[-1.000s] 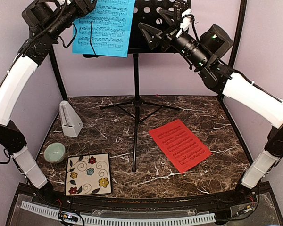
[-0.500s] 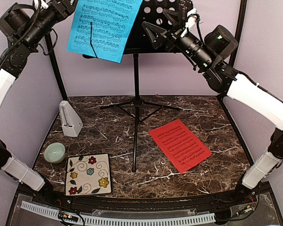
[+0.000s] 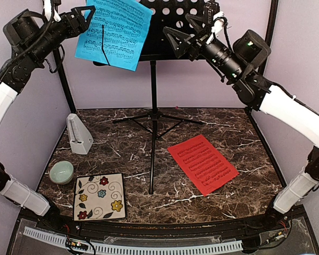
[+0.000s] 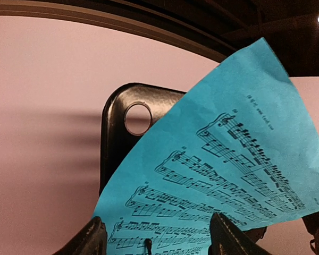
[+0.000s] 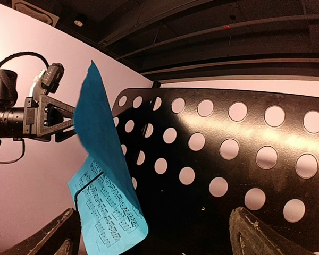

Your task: Set up the instrument practice props

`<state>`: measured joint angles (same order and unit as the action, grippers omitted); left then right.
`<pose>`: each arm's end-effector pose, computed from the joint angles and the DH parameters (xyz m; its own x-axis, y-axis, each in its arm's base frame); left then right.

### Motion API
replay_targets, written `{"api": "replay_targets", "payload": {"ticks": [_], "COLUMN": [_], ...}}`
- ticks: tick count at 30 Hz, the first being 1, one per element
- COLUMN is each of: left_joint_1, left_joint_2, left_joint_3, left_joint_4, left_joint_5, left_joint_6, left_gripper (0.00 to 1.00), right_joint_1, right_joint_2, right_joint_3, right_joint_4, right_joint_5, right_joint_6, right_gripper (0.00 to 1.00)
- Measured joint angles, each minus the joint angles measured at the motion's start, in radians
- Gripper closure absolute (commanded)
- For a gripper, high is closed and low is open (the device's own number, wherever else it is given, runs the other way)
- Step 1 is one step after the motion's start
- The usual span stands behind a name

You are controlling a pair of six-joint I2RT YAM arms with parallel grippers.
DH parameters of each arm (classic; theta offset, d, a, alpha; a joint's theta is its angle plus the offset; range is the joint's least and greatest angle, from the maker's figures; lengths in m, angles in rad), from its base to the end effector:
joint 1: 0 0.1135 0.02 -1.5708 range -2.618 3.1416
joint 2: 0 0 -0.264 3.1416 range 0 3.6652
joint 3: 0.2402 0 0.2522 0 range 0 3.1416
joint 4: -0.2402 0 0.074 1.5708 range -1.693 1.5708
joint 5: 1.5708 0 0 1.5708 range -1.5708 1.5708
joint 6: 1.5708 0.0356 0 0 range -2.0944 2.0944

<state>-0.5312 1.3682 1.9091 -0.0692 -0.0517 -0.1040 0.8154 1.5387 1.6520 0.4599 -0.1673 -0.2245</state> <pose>0.2109 -0.1218 0.5994 0.3413 -0.3207 -0.8835 0.5044 0.8557 -0.1158 0.2286 0.2514 0.5238 0.5436 0.2571 -0.7990 -0.7106 0.6476 -0.2751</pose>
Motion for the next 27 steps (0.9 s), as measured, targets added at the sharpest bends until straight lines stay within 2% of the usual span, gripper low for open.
{"api": "replay_targets", "payload": {"ticks": [2,7,18,23,27], "left_joint_1": [0.0,0.0,0.0,0.0,0.0], "left_joint_2": [0.004,0.056,0.089,0.109,0.124], "left_joint_3": [0.014,0.133,0.229,0.302,0.358], "left_joint_4": [-0.036,-0.107,-0.212,-0.255,-0.278], "left_joint_5": [-0.004,0.012,0.103,0.122,0.171], "left_joint_6": [0.027,0.115,0.401,0.516,0.573], "left_gripper": [0.25,0.14,0.04,0.04,0.11], "right_joint_1": [0.0,0.0,0.0,0.0,0.0], "right_joint_2": [0.0,0.0,-0.012,-0.014,-0.017], "right_joint_3": [-0.001,-0.009,-0.073,-0.073,-0.073], "right_joint_4": [-0.008,-0.016,-0.043,-0.049,-0.052], "right_joint_5": [-0.005,-0.029,-0.044,-0.054,-0.058], "right_joint_6": [0.005,0.027,0.051,0.051,0.055], "right_gripper": [0.09,0.1,0.11,0.11,0.11]}}
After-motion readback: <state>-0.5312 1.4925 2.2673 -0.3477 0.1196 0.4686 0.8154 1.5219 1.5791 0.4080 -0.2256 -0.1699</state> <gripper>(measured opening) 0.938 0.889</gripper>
